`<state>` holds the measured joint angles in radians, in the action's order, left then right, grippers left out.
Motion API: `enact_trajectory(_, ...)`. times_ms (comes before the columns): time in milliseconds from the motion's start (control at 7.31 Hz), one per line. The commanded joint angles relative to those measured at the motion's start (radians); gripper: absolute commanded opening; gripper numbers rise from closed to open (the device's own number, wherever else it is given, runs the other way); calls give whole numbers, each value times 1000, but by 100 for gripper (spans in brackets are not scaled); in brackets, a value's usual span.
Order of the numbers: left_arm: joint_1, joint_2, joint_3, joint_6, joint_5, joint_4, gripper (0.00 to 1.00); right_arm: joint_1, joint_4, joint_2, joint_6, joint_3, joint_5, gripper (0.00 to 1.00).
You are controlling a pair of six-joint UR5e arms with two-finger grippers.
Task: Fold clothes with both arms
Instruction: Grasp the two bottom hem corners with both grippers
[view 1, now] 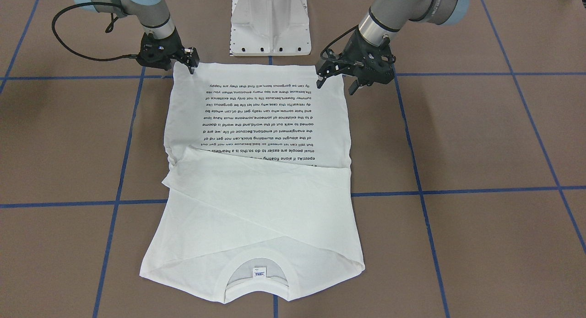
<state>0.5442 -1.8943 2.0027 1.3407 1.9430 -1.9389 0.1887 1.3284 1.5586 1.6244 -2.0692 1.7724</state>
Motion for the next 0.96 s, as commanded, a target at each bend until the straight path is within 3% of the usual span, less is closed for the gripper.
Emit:
enact_trajectory(0,2,0,1,0,1,0,100,-2,0,0,2,1,7,74)
enact_trajectory(410,2,-2,1,0,2,0,100,-2,2,1,2,3,7,66)
enact_trajectory(821,2,0,-1,0,-1,0,100,-2,2,0,15,0,7,38)
